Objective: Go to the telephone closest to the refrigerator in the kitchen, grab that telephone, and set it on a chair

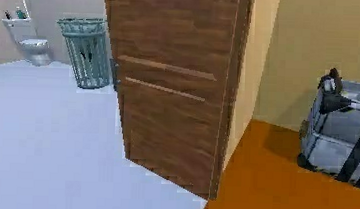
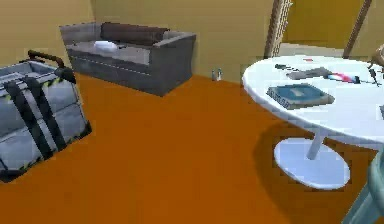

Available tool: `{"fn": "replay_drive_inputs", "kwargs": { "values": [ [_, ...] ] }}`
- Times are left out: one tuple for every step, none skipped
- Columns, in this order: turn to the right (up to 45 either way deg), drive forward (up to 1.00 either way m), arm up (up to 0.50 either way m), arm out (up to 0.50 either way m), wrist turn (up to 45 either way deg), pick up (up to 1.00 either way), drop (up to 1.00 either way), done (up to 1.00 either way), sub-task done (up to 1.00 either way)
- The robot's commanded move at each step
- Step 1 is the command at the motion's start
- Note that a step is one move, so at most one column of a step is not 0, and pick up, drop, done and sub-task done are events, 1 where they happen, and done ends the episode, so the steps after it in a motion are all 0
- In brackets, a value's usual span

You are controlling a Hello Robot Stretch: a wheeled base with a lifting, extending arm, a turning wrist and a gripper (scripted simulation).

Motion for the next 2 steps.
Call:
{"fn": "replay_drive_inputs", "kwargs": {
  "values": [
    [45.0, 0.00, 0.00, 0.00, 0.0, 0.00, 0.00, 0.00, 0.00],
    [36.0, 0.00, 0.00, 0.00, 0.0, 0.00, 0.00, 0.00, 0.00]
  ]
}}
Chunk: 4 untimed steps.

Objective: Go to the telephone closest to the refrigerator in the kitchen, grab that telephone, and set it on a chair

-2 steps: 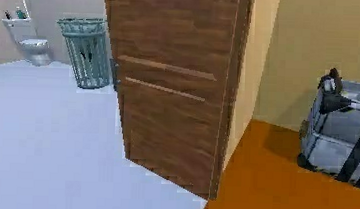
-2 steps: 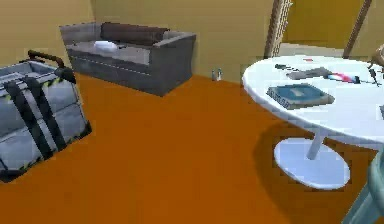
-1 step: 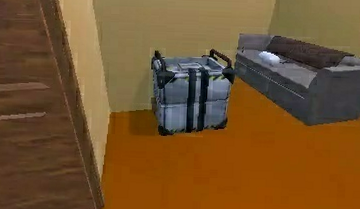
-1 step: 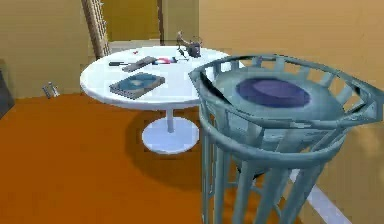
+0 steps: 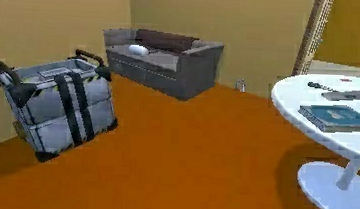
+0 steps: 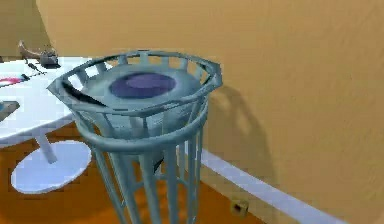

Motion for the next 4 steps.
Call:
{"fn": "replay_drive_inputs", "kwargs": {
  "values": [
    [0.0, 1.00, 0.00, 0.00, 0.0, 0.00, 0.00, 0.00, 0.00],
    [0.0, 0.50, 0.00, 0.00, 0.0, 0.00, 0.00, 0.00, 0.00],
    [33.0, 0.00, 0.00, 0.00, 0.0, 0.00, 0.00, 0.00, 0.00],
    [0.0, 1.00, 0.00, 0.00, 0.0, 0.00, 0.00, 0.00, 0.00]
  ]
}}
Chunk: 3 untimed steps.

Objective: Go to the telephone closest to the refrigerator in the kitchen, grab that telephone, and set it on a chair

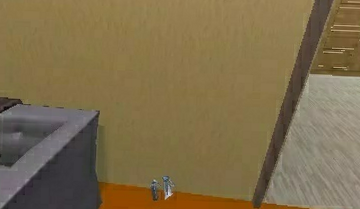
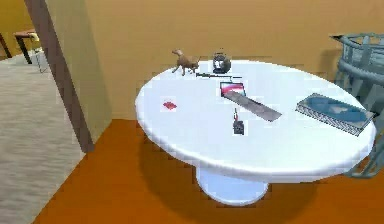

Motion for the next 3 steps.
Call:
{"fn": "replay_drive_inputs", "kwargs": {
  "values": [
    [6.0, 0.00, 0.00, 0.00, 0.0, 0.00, 0.00, 0.00, 0.00],
    [0.0, 0.35, 0.00, 0.00, 0.0, 0.00, 0.00, 0.00, 0.00],
    [45.0, 0.00, 0.00, 0.00, 0.0, 0.00, 0.00, 0.00, 0.00]
  ]
}}
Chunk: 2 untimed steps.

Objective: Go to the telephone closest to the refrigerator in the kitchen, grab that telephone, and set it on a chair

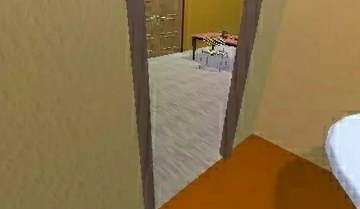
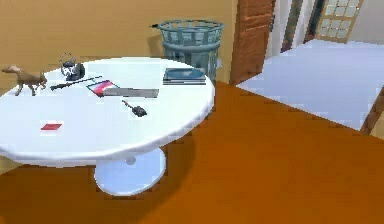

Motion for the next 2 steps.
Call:
{"fn": "replay_drive_inputs", "kwargs": {
  "values": [
    [15.0, 0.00, 0.00, 0.00, 0.0, 0.00, 0.00, 0.00, 0.00],
    [0.0, 1.00, 0.00, 0.00, 0.0, 0.00, 0.00, 0.00, 0.00]
  ]
}}
